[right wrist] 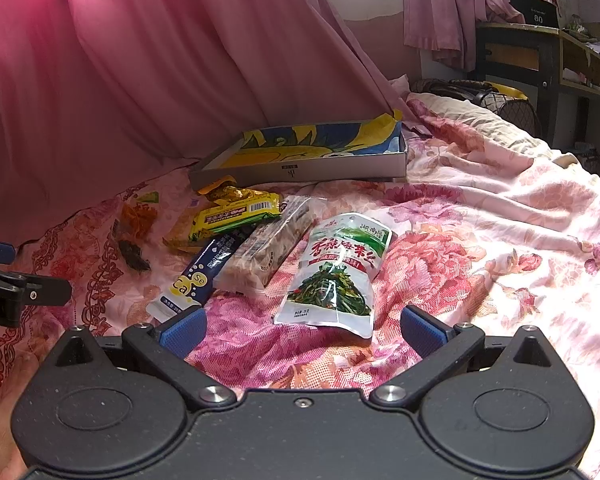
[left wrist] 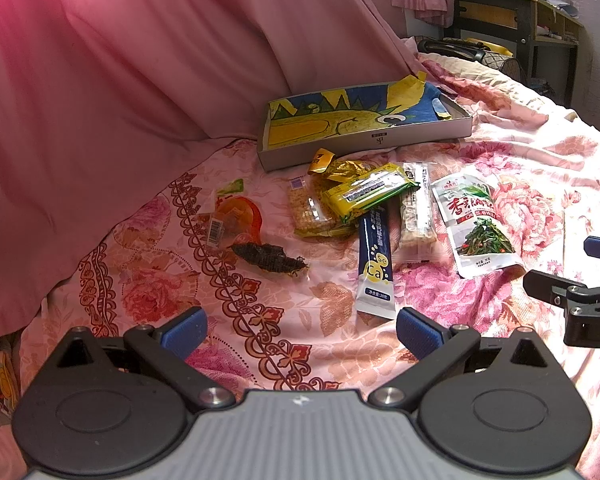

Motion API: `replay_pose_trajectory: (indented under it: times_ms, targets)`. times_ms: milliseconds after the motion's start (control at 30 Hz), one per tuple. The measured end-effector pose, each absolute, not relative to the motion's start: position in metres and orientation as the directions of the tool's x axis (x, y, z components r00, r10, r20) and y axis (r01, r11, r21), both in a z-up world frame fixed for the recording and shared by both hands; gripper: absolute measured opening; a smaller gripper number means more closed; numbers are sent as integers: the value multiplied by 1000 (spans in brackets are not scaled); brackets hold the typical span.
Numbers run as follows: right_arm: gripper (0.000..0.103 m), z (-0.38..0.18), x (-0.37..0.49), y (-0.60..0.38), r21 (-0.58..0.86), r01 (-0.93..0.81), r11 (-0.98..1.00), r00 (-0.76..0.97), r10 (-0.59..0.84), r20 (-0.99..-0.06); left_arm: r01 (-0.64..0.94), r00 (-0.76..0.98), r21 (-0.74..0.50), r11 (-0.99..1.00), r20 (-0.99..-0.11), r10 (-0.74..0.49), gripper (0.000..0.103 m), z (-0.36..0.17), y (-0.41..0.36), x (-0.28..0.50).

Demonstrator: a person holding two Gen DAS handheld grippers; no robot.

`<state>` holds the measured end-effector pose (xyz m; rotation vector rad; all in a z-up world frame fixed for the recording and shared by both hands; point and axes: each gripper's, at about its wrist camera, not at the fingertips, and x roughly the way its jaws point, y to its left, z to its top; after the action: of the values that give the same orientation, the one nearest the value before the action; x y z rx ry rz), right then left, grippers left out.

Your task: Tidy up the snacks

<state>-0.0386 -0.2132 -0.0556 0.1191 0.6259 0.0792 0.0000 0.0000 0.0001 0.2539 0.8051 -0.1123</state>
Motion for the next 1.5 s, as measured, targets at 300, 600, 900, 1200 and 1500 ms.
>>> replay_pose_trajectory:
  times_ms: [300, 600, 900, 1200, 1500]
  targets:
    - [103, -55, -39, -213, 135, -37, 990, 807, 110, -580, 195, 689, 181, 964, -725, -3, 103, 0, 0, 0]
    - [103, -55, -39, -214, 137, -35, 990, 806, 109, -581, 191, 687, 181, 965, -727, 0, 103, -5, 7, 1]
    - [103, -44, -36, -222, 129, 14, 992, 825, 61, -561, 188, 698, 282, 941, -712, 74, 103, 7, -8, 7]
    - [103, -44, 25, -242, 141, 23, 990, 795, 68, -603, 335, 669, 433, 836, -735, 113, 103, 19, -38, 19]
    - [102, -60, 78, -248, 187, -25, 982, 763, 140, -631, 375, 665, 401, 836, -744, 58, 103, -15, -60, 63]
